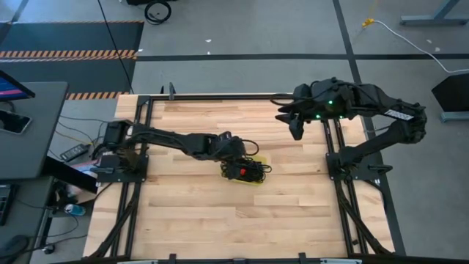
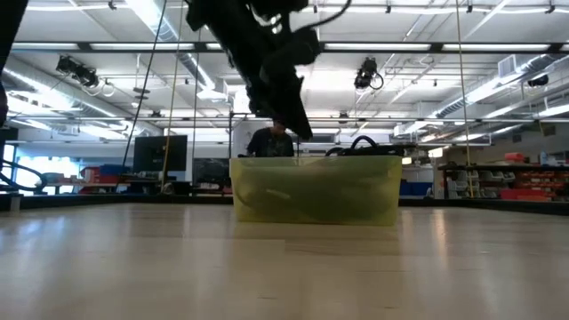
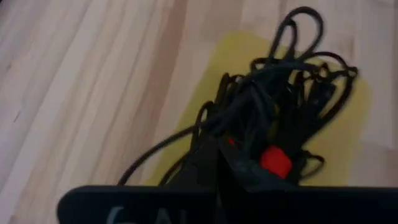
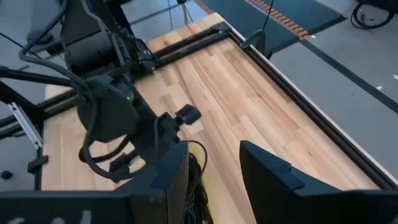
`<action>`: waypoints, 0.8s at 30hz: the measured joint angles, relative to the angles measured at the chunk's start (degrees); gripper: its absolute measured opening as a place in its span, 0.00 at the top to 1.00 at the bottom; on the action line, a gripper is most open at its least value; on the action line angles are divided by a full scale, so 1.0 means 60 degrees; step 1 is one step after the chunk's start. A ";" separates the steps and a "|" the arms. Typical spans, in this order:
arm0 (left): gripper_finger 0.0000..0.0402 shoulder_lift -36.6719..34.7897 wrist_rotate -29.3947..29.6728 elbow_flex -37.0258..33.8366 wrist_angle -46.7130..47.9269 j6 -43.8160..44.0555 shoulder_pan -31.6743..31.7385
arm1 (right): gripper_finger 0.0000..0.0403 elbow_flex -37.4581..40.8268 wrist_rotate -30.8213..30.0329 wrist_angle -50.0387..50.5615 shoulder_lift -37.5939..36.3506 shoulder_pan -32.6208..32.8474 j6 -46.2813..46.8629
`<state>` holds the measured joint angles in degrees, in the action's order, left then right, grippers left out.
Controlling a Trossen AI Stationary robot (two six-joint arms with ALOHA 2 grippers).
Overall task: Pick and place USB-C Cables
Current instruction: Put the black charger cable into the yellow bin
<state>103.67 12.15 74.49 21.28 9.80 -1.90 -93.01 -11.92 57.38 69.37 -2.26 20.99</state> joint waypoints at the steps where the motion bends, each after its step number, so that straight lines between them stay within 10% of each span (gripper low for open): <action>1: 0.99 0.0095 -0.0008 0.0007 -0.0020 0.0001 0.0038 | 0.63 0.0000 0.0000 0.0001 0.0071 0.0000 -0.0006; 15: 1.00 0.1494 -0.1610 0.0014 -0.0016 0.1008 -0.0595 | 0.63 0.0000 0.0039 0.0299 0.0452 0.0004 -0.0083; 24: 1.00 0.1211 -0.0749 0.0322 0.0669 0.0761 -0.0527 | 0.63 0.0000 0.0046 0.0409 0.0457 0.0003 -0.0134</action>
<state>110.94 7.65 76.43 25.29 14.37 -5.06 -93.01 -11.64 59.84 72.12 -2.24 20.18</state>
